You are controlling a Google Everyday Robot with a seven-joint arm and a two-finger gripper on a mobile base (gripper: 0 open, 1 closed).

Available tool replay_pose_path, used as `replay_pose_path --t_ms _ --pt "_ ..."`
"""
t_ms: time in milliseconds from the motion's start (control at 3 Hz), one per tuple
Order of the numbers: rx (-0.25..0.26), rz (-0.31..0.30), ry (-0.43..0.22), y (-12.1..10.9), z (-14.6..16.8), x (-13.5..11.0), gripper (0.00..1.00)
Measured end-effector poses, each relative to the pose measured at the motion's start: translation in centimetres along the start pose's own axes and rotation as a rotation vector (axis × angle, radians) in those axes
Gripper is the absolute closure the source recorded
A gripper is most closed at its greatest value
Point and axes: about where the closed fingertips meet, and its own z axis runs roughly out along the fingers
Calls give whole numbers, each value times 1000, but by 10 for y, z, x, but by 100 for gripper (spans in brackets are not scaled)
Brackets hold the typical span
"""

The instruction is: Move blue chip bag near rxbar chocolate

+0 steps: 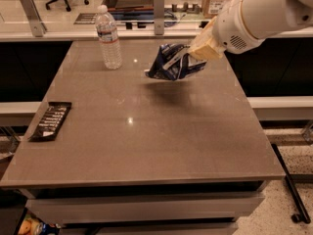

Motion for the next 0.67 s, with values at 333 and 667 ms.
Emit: replay_pose_path --t_ms 333,667 --pt "-57 -76 -63 32 -10 -33 100" --pt "-114 -134 -111 73 -14 -60 100"
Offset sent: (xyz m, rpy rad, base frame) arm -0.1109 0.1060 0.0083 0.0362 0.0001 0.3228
